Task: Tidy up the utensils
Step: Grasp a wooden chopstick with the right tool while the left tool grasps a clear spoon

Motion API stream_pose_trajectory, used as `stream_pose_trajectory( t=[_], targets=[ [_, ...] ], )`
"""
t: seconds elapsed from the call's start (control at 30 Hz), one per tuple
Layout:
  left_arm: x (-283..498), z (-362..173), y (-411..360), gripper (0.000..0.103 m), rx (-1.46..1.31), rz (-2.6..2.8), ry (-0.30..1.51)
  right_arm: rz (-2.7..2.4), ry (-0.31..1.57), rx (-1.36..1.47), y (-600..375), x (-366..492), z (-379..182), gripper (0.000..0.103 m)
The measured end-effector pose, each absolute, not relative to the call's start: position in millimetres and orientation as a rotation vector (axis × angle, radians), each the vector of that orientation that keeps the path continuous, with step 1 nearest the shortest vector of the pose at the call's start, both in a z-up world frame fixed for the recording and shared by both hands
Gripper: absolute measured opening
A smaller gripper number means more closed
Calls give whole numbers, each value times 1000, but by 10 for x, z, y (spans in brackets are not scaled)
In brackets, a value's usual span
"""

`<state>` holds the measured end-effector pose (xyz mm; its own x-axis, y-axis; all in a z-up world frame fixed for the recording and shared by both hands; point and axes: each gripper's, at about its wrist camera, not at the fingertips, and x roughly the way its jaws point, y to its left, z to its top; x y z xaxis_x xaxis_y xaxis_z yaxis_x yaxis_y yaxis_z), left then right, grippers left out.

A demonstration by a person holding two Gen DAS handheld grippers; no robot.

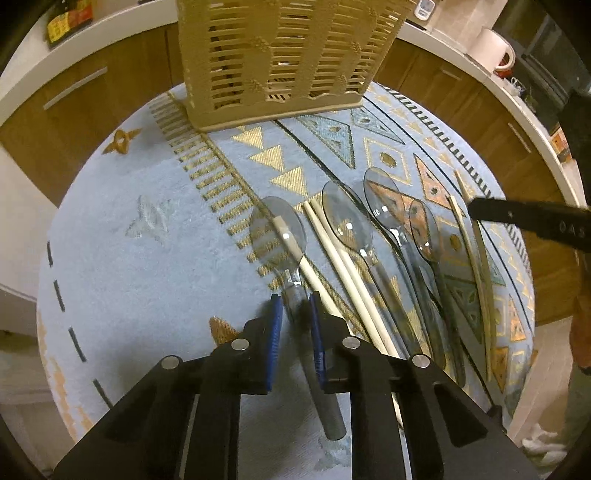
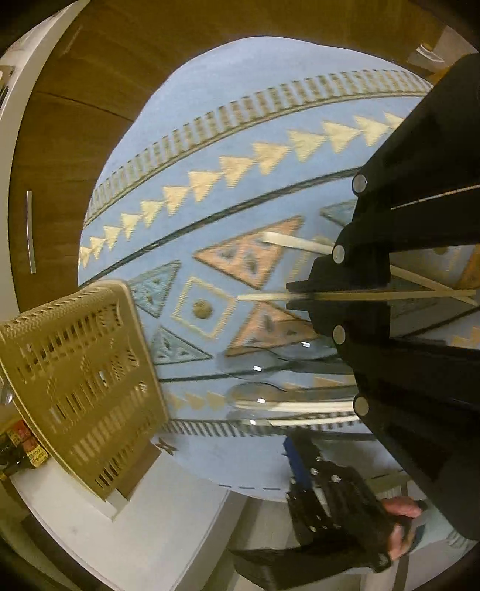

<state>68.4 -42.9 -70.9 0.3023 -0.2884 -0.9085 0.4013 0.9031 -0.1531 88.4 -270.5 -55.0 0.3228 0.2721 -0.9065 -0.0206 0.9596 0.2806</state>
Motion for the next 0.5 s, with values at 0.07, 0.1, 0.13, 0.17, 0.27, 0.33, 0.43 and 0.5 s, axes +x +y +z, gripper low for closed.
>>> stream_pose_trajectory(
  t=[0.07, 0.1, 0.13, 0.17, 0.27, 0.33, 0.43, 0.5],
  targets=[
    [700, -698, -500, 15, 146, -449, 1168, 194, 1239, 239, -2729, 970, -576, 3],
    [706, -695, -522, 15, 156, -446, 1164, 210, 1245, 241, -2727, 1026, -595, 3],
    [722, -689, -541, 15, 164, -444, 1161, 220, 1246, 244, -2727, 1063, -603, 3],
    [739, -688, -551, 15, 166, -443, 1161, 222, 1244, 247, -2724, 1113, -616, 3],
    [768, -676, -542, 12, 163, -447, 1154, 232, 1252, 250, -2730, 1168, -651, 4],
    [767, -673, -501, 11, 143, -453, 1149, 242, 1279, 264, -2763, 1187, -690, 4],
    [767, -679, -392, 8, 76, -466, 1145, 268, 1318, 268, -2782, 1159, -753, 8],
    [771, -670, -293, 3, 14, -482, 1148, 267, 1330, 241, -2778, 1100, -783, 8]
  ],
)
